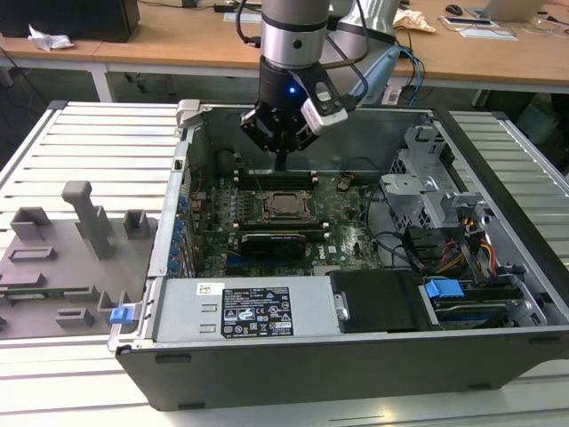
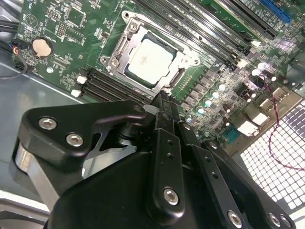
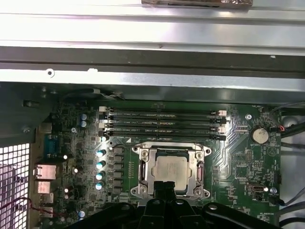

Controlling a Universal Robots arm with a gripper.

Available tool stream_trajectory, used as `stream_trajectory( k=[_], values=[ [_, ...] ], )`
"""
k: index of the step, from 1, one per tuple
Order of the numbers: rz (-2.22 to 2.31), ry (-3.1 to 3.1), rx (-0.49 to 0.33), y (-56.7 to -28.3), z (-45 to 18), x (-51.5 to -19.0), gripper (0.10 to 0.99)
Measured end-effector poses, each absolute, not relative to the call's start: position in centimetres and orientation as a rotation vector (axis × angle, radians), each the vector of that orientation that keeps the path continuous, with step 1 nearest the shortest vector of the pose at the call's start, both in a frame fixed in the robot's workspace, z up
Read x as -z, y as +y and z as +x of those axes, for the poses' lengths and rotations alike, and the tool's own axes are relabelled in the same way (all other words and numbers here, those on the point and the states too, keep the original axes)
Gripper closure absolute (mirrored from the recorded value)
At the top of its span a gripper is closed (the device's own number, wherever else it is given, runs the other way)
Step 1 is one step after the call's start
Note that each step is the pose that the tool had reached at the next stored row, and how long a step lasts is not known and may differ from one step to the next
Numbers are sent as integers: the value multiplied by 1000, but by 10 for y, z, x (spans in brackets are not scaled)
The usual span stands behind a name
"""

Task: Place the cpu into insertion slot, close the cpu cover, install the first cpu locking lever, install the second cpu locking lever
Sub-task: 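Install the first cpu locking lever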

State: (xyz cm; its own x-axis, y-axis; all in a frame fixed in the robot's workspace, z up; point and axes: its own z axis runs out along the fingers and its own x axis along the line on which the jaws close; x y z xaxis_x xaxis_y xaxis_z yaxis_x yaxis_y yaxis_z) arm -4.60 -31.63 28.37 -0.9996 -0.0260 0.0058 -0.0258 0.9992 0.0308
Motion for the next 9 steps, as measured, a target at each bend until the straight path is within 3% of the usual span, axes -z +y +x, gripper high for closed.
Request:
stream_trajectory(
  k=[9],
  values=[
    [41, -3135, 48, -316, -55, -283, 980]
  ],
)
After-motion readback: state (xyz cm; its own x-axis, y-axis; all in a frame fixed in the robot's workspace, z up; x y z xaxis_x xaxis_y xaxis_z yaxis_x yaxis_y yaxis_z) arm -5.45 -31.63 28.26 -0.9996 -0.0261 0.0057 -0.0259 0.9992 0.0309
